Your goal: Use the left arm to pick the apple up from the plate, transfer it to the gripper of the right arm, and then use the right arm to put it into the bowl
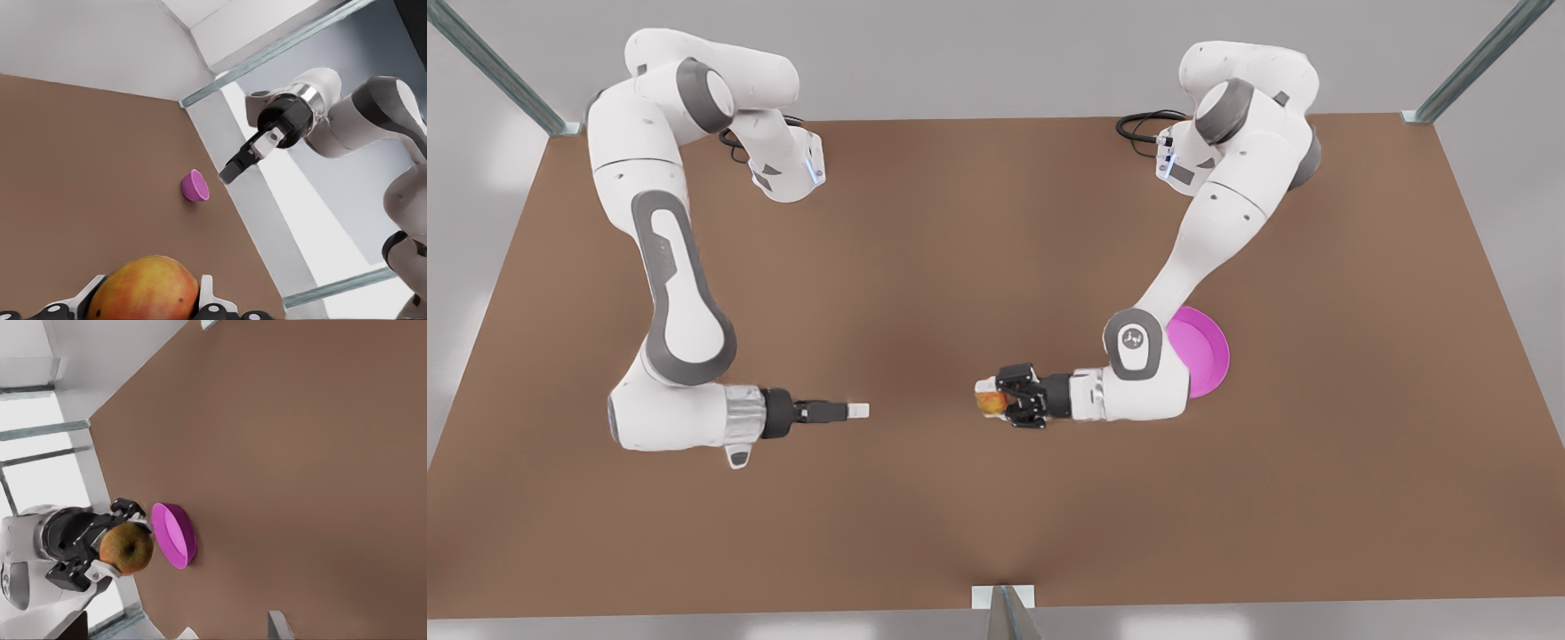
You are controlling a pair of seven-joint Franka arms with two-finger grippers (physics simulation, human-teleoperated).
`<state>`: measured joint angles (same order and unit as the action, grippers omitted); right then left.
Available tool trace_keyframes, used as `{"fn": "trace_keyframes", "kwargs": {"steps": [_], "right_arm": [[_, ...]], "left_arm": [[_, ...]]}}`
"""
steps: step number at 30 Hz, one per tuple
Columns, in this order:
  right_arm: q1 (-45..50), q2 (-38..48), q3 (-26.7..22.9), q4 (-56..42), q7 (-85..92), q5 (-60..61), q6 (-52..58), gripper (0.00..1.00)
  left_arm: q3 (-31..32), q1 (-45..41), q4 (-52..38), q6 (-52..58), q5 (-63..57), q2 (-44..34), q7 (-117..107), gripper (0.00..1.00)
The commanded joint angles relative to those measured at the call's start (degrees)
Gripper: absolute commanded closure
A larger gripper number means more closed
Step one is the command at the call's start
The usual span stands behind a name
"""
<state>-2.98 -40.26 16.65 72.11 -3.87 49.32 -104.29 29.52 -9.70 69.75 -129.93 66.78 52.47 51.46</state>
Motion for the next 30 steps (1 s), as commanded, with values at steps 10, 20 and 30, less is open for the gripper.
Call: {"fn": "trace_keyframes", "kwargs": {"steps": [10,20,30], "right_arm": [[0.87,-4.13,4.44,6.99,16.96,19.85,-9.79,0.01],[0.26,-4.83,4.53,14.81,45.79,26.27,-10.05,0.0],[-5.55,-4.57,11.3,16.13,55.72,26.36,-8.82,0.0]], "left_arm": [[1.86,-4.89,-5.15,-4.45,12.67,6.06,72.56,0.3],[2.74,-5.33,-5.24,-4.54,14.52,6.68,72.64,0.3],[2.83,-6.04,-5.59,-4.54,15.05,7.73,72.64,0.29]]}}
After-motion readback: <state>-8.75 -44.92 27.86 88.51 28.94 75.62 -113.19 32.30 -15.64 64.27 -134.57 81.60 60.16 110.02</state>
